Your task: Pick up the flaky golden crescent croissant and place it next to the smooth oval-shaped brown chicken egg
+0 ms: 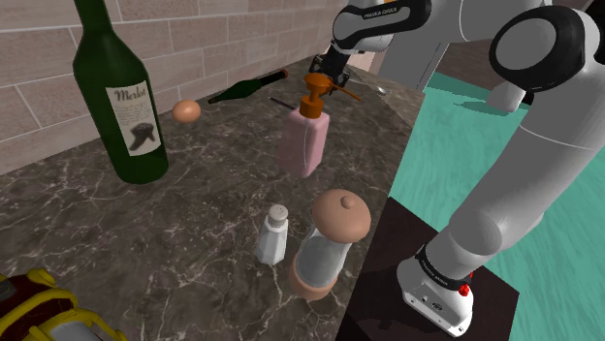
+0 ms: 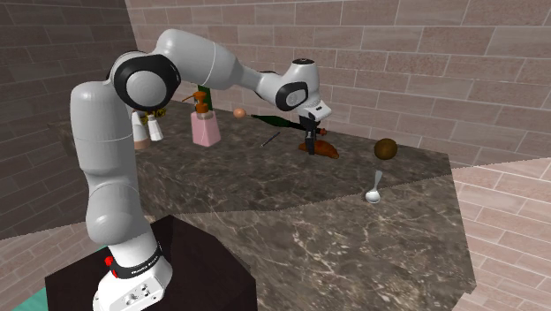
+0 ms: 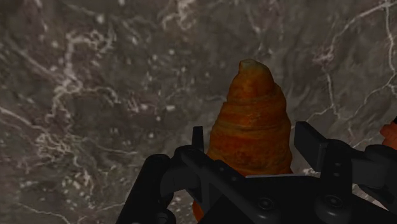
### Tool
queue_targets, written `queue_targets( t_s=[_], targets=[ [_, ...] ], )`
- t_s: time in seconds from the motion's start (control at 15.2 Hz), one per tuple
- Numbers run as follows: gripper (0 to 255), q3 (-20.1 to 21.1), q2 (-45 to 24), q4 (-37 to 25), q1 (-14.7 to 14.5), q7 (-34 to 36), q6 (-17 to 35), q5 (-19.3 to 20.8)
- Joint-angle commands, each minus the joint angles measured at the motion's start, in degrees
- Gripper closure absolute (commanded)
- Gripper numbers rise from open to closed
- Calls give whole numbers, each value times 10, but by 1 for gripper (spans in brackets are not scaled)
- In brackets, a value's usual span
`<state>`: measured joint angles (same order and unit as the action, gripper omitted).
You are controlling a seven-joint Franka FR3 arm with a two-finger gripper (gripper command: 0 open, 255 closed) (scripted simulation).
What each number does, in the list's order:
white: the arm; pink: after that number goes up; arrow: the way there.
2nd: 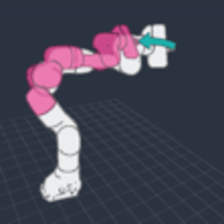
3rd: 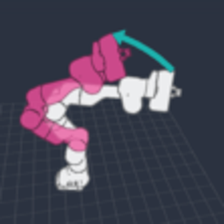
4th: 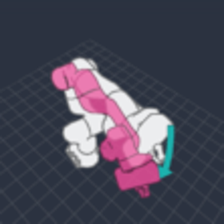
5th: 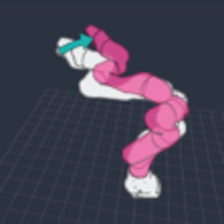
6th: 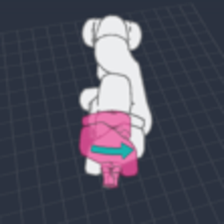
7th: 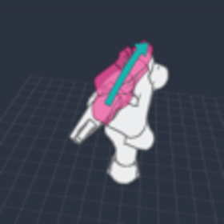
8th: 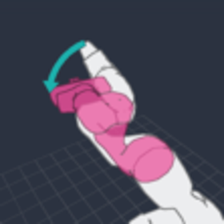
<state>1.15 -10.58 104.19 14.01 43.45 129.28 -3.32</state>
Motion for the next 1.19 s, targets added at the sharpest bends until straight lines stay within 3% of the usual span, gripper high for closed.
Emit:
queue_targets(
  t_s=[0.0, 0.2, 1.12],
  targets=[
    [255, 0, 0, 0, 0, 0, 0, 0],
    [255, 0, 0, 0, 0, 0, 0, 0],
    [255, -1, 17, -85, 0, 6, -102, 3]
  ],
)
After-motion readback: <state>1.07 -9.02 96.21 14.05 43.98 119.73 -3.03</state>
